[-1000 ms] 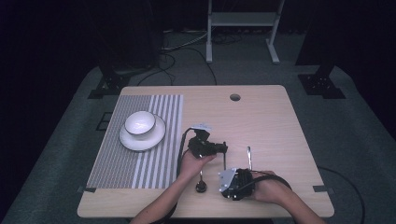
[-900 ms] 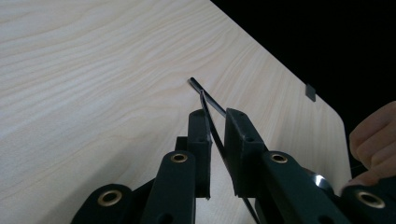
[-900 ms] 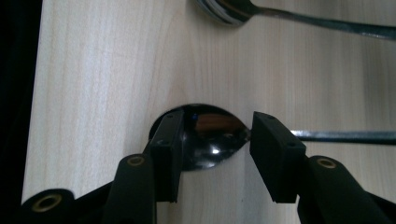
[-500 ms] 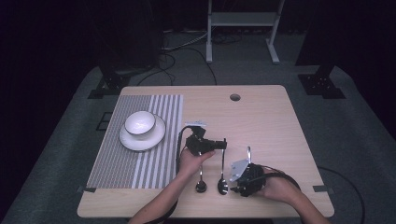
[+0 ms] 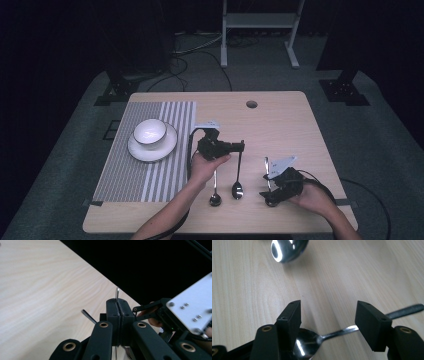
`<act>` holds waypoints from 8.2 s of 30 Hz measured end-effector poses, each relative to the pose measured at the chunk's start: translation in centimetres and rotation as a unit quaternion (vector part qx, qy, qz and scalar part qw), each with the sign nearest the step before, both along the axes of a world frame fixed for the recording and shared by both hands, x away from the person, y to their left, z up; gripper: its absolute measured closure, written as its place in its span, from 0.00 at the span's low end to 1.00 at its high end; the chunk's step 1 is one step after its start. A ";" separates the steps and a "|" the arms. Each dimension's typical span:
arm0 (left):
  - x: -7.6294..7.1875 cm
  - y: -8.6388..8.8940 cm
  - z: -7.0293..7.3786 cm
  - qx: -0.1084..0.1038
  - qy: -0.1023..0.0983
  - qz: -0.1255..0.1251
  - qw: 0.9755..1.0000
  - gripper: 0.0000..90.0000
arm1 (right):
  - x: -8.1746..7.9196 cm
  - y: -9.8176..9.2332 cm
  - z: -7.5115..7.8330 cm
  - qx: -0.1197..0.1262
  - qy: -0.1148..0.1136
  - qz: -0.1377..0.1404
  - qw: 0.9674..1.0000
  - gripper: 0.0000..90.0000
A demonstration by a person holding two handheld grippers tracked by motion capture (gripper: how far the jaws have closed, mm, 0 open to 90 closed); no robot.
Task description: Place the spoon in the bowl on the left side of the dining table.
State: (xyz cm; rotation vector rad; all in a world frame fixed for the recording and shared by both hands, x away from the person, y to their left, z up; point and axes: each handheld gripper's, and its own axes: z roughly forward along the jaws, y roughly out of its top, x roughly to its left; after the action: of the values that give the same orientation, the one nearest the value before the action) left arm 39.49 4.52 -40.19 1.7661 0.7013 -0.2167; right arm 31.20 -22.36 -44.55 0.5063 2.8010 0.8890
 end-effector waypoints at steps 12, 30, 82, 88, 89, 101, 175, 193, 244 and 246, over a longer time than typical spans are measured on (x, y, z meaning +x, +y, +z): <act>0.6 2.2 3.5 0.018 -0.051 0.024 0.998 1.00 | -0.3 -2.7 -0.3 0.039 0.011 -0.047 0.998 0.35; 2.1 7.7 6.6 0.026 -0.078 0.088 0.993 0.99 | -0.7 -4.5 -0.2 0.058 0.014 -0.071 0.996 0.33; 3.8 21.5 10.8 0.013 -0.095 0.272 0.958 0.99 | -0.7 -6.2 0.3 0.085 0.012 -0.103 0.991 0.26; 4.0 22.9 10.7 0.014 -0.092 0.297 0.950 0.99 | -0.7 -6.2 0.3 0.085 0.009 -0.103 0.991 0.25; 4.0 23.1 10.7 0.015 -0.091 0.301 0.949 0.99 | -0.7 -6.2 0.3 0.085 0.009 -0.103 0.991 0.25; 4.3 25.9 10.3 0.016 -0.086 0.346 0.934 0.99 | -0.7 -6.5 0.3 0.087 0.007 -0.108 0.990 0.23; 5.4 31.0 1.0 0.053 -0.009 0.442 0.895 0.89 | -0.4 -6.5 0.2 0.089 0.005 -0.105 0.991 0.22; 4.7 32.1 -0.1 0.064 0.000 0.443 0.894 0.83 | -0.5 -6.1 0.4 0.086 0.004 -0.102 0.991 0.22; -1.6 30.2 0.1 0.119 -0.058 0.341 0.931 0.39 | -0.5 -7.5 0.7 0.098 -0.001 -0.131 0.986 0.22; -1.7 29.9 0.1 0.118 -0.058 0.334 0.933 0.36 | -0.4 -7.5 0.7 0.098 -0.001 -0.130 0.987 0.22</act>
State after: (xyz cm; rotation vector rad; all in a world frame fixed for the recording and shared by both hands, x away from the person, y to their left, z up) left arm 37.78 34.44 -40.10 1.6406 1.2320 0.4493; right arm 30.78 -29.83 -43.87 0.8756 2.5771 1.1061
